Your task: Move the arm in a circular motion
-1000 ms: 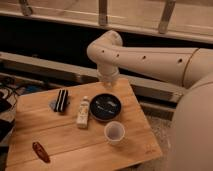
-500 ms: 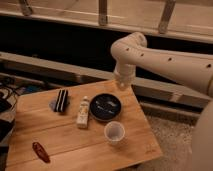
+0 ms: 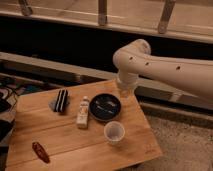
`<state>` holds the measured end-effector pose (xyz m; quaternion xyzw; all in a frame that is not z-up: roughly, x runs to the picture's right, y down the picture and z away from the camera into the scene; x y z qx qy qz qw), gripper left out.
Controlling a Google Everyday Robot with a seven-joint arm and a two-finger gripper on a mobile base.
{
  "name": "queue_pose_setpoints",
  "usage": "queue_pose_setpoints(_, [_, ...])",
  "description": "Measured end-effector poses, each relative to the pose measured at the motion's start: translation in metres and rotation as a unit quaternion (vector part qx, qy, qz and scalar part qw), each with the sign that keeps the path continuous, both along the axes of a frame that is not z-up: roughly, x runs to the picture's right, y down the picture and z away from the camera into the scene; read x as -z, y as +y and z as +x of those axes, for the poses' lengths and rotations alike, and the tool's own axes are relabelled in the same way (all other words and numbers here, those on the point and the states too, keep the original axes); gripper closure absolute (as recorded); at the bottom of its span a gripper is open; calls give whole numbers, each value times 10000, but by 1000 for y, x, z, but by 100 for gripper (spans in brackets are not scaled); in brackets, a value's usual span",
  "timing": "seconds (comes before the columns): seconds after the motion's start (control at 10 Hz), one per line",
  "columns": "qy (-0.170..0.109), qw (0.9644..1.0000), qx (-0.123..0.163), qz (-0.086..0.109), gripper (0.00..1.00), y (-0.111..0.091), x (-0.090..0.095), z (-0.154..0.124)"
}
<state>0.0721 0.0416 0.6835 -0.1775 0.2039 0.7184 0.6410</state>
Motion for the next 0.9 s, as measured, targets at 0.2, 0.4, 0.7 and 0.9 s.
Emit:
queue_pose_setpoints(0.2, [-88,9996,256,-16,96,25,17,-24])
queue_pose_setpoints(0.4, [-138,9992,386,-17,96,35,25,-44])
queue_pose_setpoints(0.7, [-160,9985,528,24,96,43,30,-69])
queue_pose_setpoints(0.9, [-109,9979,638,11,96,42,30,-78])
